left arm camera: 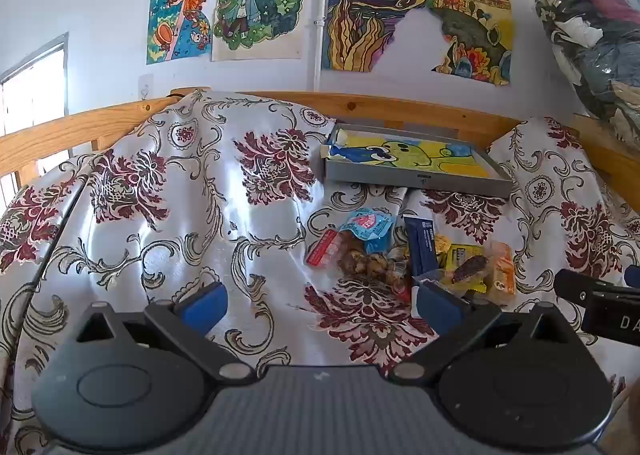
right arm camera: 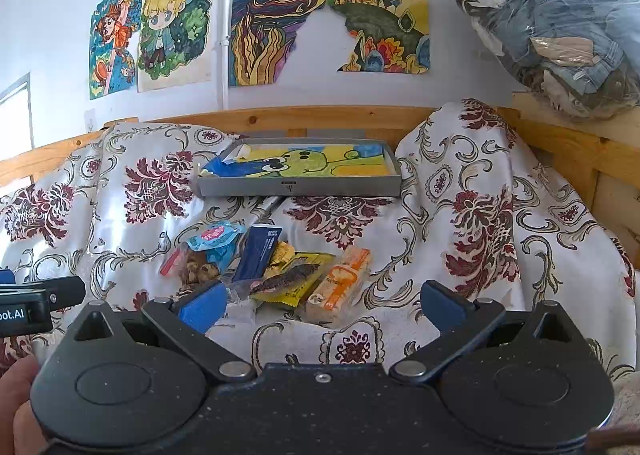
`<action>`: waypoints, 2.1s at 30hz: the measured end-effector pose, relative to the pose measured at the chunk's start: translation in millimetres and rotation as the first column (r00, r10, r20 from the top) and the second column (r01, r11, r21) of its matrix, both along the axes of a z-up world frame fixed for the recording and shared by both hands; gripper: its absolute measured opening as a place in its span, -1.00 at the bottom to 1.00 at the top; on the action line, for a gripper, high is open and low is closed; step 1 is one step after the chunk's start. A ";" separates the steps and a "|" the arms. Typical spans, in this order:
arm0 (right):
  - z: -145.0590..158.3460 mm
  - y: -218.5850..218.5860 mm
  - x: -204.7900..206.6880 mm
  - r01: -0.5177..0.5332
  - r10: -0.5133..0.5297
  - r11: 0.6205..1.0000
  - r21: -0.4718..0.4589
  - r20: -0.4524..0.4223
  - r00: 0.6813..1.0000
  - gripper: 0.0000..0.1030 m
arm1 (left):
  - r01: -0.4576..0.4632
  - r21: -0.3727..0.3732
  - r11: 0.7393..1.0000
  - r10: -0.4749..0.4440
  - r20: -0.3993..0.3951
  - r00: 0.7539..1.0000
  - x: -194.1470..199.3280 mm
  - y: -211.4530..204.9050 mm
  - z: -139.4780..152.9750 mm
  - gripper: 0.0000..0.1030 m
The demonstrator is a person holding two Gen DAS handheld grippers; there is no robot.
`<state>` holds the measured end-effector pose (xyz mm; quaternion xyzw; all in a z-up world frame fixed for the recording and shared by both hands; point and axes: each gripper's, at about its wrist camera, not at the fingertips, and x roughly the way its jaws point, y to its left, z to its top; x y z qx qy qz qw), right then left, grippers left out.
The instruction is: Organize snacks
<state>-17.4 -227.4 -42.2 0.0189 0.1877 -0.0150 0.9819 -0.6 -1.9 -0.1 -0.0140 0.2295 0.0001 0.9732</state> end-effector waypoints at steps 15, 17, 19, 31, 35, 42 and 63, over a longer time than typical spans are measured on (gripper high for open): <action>-0.1 -0.4 0.1 0.000 0.000 1.000 -0.001 -0.003 1.000 0.99 | 0.001 -0.001 1.000 -0.001 -0.001 1.000 -0.5 0.1 -0.5 0.99; -0.1 -0.5 0.2 0.000 0.000 1.000 -0.001 -0.003 1.000 0.99 | 0.001 -0.002 1.000 -0.001 -0.001 1.000 -0.5 0.2 -0.5 0.99; -0.2 -0.4 0.3 0.000 0.000 1.000 -0.001 -0.003 1.000 0.99 | 0.001 -0.002 1.000 -0.001 -0.002 1.000 -0.5 0.2 -0.4 0.99; -0.3 -0.4 0.7 0.000 0.000 1.000 -0.001 -0.005 1.000 0.99 | 0.000 -0.005 1.000 0.000 -0.004 1.000 -0.5 -0.4 -1.0 0.99; -0.4 -0.2 0.4 -0.004 0.004 1.000 0.002 -0.004 1.000 0.99 | -0.001 -0.006 1.000 0.001 -0.007 1.000 -4.1 -5.5 -7.1 0.99; 1.3 -1.1 2.6 -0.001 0.001 1.000 0.003 -0.012 1.000 0.99 | -0.003 -0.005 1.000 0.003 -0.018 1.000 -3.9 -6.7 -9.4 0.99; 15.2 -31.1 56.2 -0.028 0.030 0.999 0.022 -0.051 0.998 0.99 | 0.030 -0.032 0.999 -0.034 -0.106 0.994 54.5 -6.1 -15.3 0.99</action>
